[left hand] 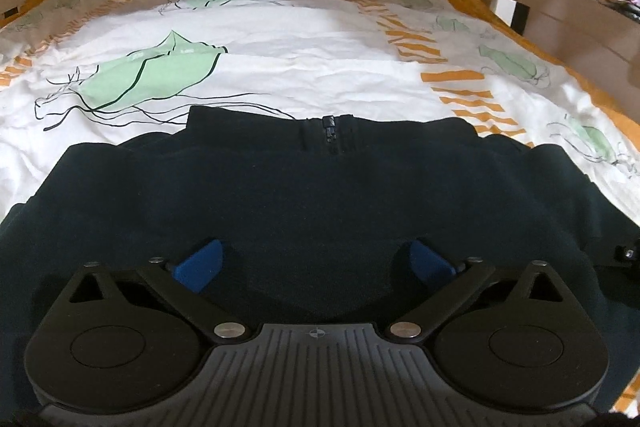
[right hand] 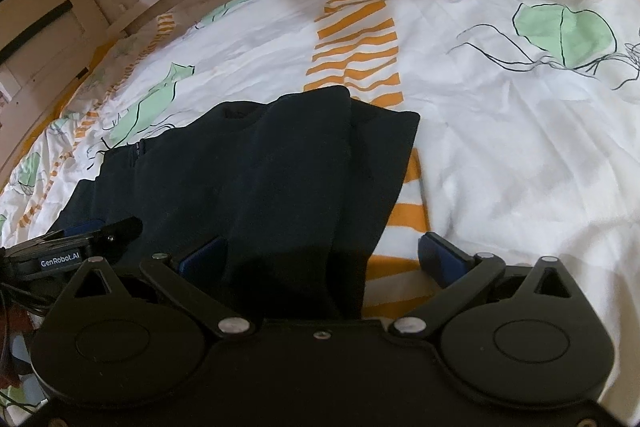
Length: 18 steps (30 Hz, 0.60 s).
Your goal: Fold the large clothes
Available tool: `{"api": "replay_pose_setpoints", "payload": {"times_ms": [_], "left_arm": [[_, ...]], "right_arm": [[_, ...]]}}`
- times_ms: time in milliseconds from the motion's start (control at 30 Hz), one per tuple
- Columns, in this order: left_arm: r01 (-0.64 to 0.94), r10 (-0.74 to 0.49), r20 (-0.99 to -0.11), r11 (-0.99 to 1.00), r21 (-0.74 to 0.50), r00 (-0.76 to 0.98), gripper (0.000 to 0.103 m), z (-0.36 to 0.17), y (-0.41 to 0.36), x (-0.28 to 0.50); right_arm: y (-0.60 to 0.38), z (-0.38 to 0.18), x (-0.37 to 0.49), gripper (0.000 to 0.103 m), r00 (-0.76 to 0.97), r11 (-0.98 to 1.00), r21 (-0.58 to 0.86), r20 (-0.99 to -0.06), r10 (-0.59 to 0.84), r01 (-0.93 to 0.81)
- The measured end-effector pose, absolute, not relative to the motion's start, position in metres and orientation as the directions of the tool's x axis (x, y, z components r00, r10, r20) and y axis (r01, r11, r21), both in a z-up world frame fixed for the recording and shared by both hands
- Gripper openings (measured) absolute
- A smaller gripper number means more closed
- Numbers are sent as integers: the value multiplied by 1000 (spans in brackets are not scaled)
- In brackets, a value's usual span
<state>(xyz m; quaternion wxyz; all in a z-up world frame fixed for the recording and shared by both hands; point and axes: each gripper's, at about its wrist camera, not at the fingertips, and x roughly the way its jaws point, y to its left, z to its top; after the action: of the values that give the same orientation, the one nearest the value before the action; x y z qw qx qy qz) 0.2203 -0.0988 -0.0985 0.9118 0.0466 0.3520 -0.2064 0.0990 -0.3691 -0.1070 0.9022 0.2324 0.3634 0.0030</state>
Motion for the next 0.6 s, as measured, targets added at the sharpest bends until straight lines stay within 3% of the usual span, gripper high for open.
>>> {"api": "replay_pose_setpoints", "payload": {"times_ms": [167, 233, 300, 400, 600], "left_arm": [[361, -340, -634, 927, -101, 695, 61, -82, -89, 202], [356, -350, -623, 927, -122, 699, 38, -77, -83, 192], [349, -373, -612, 922, -164, 697, 26, -74, -77, 181], [362, -406, -580, 911, -197, 706, 16, -69, -70, 162], [410, -416, -559, 901, -145, 717, 16, -75, -81, 136]], "right_arm": [[-369, -107, 98, 103, 738, 891, 424, -652, 176, 162], [-370, -107, 98, 103, 737, 892, 423, -652, 175, 162], [-369, -107, 98, 103, 738, 891, 424, -652, 176, 162], [-369, -107, 98, 103, 738, 891, 424, -652, 176, 162], [-369, -107, 98, 103, 737, 891, 424, -652, 176, 163]]}}
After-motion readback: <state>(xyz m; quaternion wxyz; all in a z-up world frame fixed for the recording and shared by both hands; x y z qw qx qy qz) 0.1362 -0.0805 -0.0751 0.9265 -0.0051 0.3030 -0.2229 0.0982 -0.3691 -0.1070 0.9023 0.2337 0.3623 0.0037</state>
